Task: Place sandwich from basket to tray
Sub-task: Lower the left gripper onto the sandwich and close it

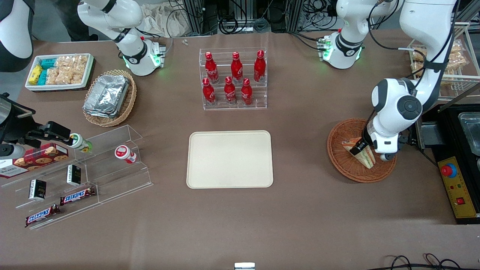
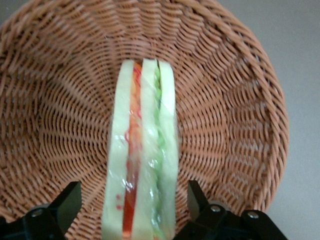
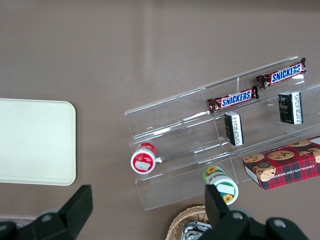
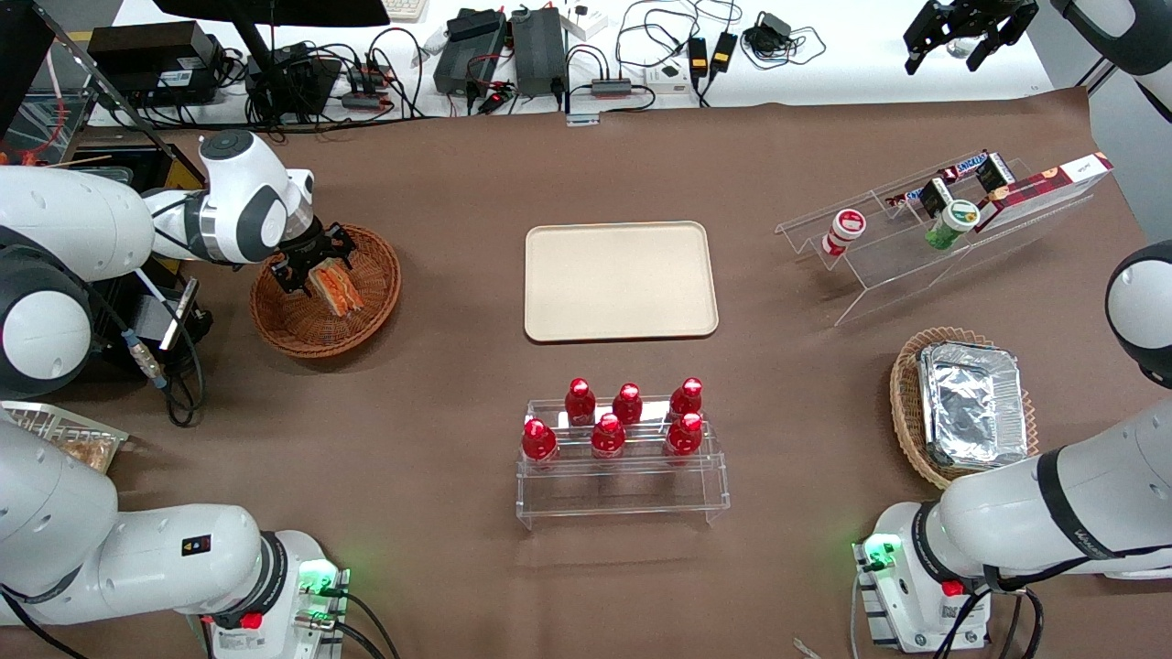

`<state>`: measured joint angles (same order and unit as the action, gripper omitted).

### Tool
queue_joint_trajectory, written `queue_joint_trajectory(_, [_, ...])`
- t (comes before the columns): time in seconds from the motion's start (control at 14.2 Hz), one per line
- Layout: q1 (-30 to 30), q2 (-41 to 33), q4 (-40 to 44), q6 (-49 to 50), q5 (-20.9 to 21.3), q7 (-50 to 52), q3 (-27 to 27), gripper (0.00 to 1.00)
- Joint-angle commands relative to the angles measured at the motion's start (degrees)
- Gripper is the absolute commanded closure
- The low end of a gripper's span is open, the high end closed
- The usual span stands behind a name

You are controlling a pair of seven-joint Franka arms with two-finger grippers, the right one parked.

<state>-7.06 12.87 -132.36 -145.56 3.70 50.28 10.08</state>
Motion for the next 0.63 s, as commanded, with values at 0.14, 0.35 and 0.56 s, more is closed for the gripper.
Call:
queue_joint_trajectory(0.14, [-1.55, 1.02, -0.44, -3.24, 0.26, 1.05, 0.56, 0.53])
queue_joint_trajectory(0.35, [-1.47, 1.2, -0.35, -3.24, 0.26, 0.96, 0.56, 0.75])
queue_joint_trajectory(0.56, [-1.38, 1.02, 0.17, -2.81, 0.26, 0.43, 0.64, 0.77])
